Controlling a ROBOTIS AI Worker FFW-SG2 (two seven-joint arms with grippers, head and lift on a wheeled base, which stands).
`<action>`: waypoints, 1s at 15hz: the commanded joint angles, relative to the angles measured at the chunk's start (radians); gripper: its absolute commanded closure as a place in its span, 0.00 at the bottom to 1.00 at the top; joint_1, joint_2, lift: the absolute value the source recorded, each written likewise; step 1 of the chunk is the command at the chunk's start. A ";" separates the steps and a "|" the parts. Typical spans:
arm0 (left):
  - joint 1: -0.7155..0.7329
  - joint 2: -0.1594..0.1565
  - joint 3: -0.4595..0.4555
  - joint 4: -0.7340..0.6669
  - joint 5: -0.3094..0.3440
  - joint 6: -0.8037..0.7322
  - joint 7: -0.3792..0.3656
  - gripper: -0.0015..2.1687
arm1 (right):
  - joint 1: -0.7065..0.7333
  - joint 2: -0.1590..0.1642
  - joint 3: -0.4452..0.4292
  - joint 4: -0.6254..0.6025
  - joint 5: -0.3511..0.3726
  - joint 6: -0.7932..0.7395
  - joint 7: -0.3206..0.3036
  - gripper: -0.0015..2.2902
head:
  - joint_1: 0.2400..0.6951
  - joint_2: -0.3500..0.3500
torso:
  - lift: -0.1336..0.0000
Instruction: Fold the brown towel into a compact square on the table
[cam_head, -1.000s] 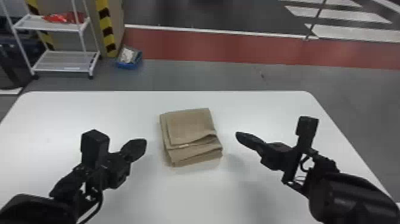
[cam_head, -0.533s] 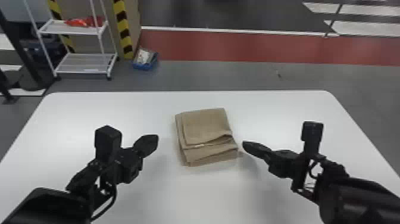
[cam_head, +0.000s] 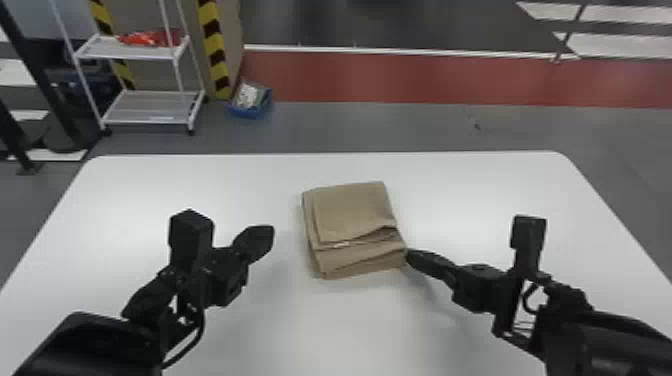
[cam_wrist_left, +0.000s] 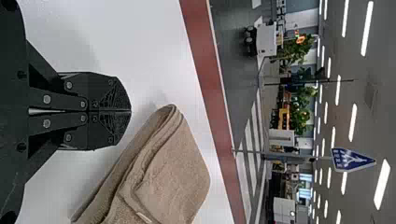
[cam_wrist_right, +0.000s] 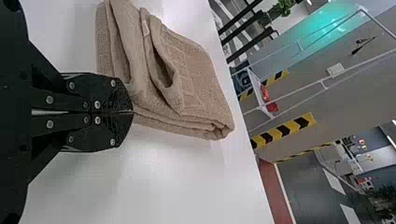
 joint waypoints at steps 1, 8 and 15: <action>0.001 0.001 0.002 0.000 0.001 0.000 0.000 0.67 | 0.011 0.004 0.012 -0.012 -0.018 0.007 0.000 0.98 | 1.00 0.45 | 0.07; 0.021 0.001 0.012 -0.043 0.005 0.000 -0.002 0.67 | 0.039 0.004 -0.022 -0.081 -0.056 0.010 0.002 0.83 | 1.00 0.48 | 0.07; 0.004 -0.019 0.054 -0.107 0.021 -0.092 0.092 0.00 | -0.109 0.004 -0.056 -0.122 0.064 -0.155 0.000 0.02 | 1.00 0.43 | 0.07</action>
